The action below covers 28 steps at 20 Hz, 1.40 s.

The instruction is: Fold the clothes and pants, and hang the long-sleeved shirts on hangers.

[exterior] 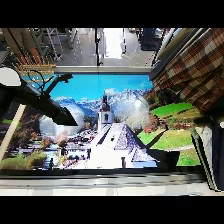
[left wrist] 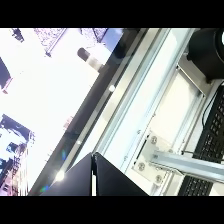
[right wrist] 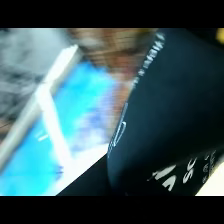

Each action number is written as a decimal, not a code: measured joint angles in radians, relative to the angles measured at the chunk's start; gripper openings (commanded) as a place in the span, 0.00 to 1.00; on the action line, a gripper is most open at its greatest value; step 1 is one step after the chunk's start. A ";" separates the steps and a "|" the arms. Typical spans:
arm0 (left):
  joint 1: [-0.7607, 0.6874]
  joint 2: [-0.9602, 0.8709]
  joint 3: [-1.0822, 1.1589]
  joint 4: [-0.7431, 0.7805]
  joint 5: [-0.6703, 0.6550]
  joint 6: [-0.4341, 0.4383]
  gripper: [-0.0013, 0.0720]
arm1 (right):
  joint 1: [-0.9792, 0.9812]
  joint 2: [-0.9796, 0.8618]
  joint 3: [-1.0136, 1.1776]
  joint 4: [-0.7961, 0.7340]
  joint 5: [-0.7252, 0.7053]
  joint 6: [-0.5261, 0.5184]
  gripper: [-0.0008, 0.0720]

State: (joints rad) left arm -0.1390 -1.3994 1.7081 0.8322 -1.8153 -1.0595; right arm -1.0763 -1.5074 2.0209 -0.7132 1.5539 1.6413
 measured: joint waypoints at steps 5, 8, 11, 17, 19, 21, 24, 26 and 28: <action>0.000 -0.010 -0.037 -0.001 -0.006 0.000 0.02 | -0.206 0.023 -0.040 -0.261 0.199 0.001 0.03; 0.000 -0.023 -0.052 0.002 -0.006 0.000 0.02 | -0.282 0.042 -0.085 -0.413 0.246 0.000 0.03; 0.000 -0.037 -0.058 0.004 -0.006 0.000 0.02 | -0.312 0.054 -0.179 -0.544 0.266 -0.052 0.03; 0.000 -0.048 -0.061 0.005 -0.006 0.000 0.02 | -0.328 0.070 -0.495 -0.700 0.280 -0.144 0.04; 0.000 -0.049 -0.061 0.004 -0.006 0.000 0.02 | -0.329 0.072 -0.580 -0.766 0.284 -0.152 0.64; 0.000 -0.050 -0.061 0.004 -0.006 0.000 0.03 | -0.328 0.073 -0.621 -0.802 0.289 -0.159 0.95; 0.004 -0.050 -0.061 0.007 -0.006 0.000 0.03 | -0.303 0.078 -0.567 -0.769 0.290 -0.158 0.98; 0.014 -0.050 -0.060 0.052 -0.006 -0.020 0.03 | -0.262 0.084 -0.475 -0.680 0.288 -0.153 0.98; 0.032 -0.048 -0.049 0.190 -0.002 -0.089 0.03 | -0.192 0.087 -0.381 -0.538 0.267 -0.144 0.97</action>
State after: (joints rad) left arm -0.1066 -1.4479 1.6588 1.0222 -1.8172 -1.1488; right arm -1.2682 -1.4204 1.6394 -1.2514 1.8214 1.4971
